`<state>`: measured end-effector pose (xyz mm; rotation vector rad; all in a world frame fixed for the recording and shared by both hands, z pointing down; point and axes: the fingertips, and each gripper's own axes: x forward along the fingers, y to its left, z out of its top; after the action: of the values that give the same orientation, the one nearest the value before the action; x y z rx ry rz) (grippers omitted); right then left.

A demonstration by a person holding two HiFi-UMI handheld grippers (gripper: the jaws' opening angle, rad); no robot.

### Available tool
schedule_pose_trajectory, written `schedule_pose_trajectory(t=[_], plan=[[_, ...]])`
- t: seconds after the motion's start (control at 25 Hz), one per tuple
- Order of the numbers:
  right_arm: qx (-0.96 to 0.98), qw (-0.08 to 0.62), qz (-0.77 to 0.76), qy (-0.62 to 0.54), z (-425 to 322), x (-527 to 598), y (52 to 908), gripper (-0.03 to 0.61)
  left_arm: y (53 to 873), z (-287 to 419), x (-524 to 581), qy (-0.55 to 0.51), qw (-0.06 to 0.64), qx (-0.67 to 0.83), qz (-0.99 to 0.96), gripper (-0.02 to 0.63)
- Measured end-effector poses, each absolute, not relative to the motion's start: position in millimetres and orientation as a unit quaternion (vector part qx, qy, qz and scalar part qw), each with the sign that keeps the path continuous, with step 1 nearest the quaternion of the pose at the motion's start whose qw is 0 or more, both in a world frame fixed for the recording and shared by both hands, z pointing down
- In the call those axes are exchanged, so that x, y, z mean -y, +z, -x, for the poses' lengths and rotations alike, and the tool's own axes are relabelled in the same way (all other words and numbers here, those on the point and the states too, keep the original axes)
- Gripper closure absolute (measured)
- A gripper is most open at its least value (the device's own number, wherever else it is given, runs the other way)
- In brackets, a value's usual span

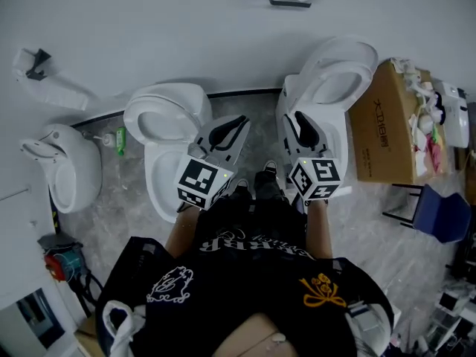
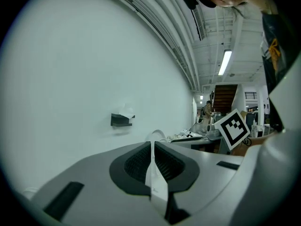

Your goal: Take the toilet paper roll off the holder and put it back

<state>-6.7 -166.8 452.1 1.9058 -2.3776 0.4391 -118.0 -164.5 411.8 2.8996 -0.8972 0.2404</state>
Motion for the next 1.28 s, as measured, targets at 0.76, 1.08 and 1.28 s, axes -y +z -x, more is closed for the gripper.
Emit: schedule_pose_trajectory(t=[0.76,1.08,1.28], plan=[[0.788,0.02,-0.599,0.144,4.3,77.2,438.2,0.563,410.1,78.7,96.1,0.069,0.05,0.27,-0.959,0.577],[0.793,0.004,-0.591,0.146,-30.6,10.1,429.6,0.565,410.0,47.1,29.6,0.083,0.05,0.282,-0.955,0.577],[0.811,-0.002,-0.568,0.138,-32.2,-26.5,424.8,0.565,410.2,39.9,-13.4,0.089,0.046,0.292,-0.951,0.577]])
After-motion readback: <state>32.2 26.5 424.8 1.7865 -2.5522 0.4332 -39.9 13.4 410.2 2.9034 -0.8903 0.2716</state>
